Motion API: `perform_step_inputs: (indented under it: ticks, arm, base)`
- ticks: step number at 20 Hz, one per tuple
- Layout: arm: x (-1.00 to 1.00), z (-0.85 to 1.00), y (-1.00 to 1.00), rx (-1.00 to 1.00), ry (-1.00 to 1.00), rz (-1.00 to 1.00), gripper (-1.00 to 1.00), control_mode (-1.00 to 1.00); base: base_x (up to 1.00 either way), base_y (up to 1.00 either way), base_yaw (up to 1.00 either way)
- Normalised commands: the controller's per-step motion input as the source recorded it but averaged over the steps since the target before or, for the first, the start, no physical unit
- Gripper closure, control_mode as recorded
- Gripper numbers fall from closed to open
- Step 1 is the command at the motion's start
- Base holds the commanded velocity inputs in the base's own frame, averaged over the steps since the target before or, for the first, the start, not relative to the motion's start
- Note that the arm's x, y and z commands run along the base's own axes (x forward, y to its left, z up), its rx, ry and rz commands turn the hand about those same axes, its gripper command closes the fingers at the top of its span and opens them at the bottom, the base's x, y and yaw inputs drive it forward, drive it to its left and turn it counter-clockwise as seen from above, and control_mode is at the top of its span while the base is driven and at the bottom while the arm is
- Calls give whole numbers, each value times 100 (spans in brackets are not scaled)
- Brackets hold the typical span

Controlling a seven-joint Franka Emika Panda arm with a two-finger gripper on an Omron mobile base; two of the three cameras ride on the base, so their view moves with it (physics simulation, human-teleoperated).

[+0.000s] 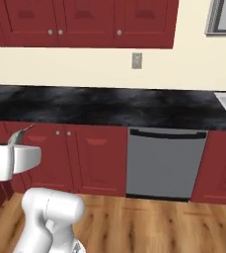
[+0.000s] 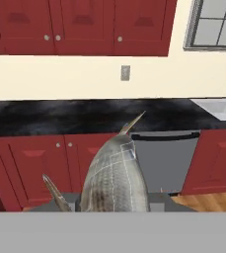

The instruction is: Transport the fish from the fridge to the microwave and turn on the microwave.

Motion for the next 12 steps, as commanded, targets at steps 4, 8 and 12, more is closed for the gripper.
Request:
perform_step_inputs:
  ticks: [4, 8, 12]
  arm:
    - [0, 0, 0, 0, 0, 0, 100, 100]
    - [0, 0, 0, 0, 0, 0, 100, 100]
    - [0, 0, 0, 0, 0, 0, 100, 100]
  base:
    - [64, -1, -16]
    - [55, -10, -21]
    - [72, -14, -22]
